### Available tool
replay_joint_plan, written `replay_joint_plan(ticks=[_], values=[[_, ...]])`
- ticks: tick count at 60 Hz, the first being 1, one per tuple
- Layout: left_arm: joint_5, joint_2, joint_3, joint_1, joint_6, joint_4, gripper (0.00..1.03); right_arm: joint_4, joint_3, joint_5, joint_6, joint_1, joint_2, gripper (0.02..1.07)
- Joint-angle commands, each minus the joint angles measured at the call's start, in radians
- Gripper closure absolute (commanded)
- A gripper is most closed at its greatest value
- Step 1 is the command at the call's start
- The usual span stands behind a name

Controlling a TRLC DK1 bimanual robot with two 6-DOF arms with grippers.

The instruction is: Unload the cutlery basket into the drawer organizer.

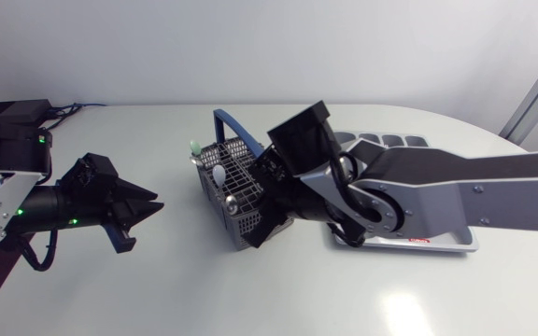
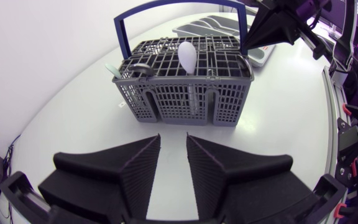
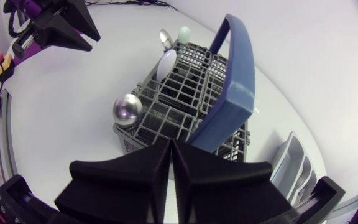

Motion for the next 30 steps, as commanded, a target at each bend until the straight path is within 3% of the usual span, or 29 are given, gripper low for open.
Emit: replay_joint_plan(ticks=[1, 15, 30], values=[[0.011, 0.040, 0.034, 0.000, -0.014, 0.022, 0.71, 0.002, -0.027, 0.014, -0.024, -0.041, -0.020, 0.97], [0.011, 0.244, 0.121, 0.013, -0.036, 0.132, 0.71, -0.001, -0.050, -0.040, -0.030, -0.127, -0.076, 0.97], [0.011, 0.569, 0.374, 0.033, -0.136, 0.224, 0.71, -0.021, -0.175, -0.107, 0.002, -0.140, -0.248, 0.97]])
